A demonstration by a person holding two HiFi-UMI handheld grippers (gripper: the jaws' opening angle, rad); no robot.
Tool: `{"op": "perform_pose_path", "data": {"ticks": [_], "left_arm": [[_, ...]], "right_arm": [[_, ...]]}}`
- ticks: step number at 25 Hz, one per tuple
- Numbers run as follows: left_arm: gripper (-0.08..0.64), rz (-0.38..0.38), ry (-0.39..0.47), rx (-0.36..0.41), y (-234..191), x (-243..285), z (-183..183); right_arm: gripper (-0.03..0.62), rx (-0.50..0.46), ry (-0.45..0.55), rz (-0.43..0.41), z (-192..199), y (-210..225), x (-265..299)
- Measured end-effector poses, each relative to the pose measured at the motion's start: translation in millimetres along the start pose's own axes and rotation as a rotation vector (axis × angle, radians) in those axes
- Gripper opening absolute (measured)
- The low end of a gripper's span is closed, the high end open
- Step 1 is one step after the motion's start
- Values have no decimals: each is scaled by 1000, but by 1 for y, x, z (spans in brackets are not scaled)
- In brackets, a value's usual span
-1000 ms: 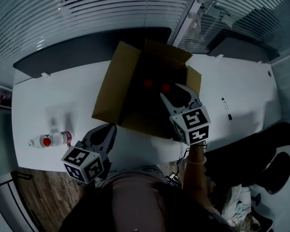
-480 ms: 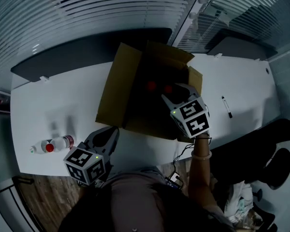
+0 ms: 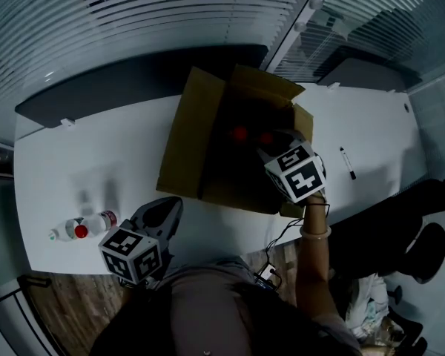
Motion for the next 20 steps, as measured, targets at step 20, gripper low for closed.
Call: {"op": "perform_pose_path", "data": {"ticks": [20], "left_arm": [[9,10,38,34,-3,-22,-3]], "right_arm": [[172,90,106,37,-6,-16,-41]]}}
Point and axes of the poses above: the fingertips, and each gripper's own axes: x forward along the fingers, y to its right, z out of its underside, the point moved 2 cm from there along -x, backward along the fingers, and after that the axes turned 8 degrees about -z, right-handed, at the moved point
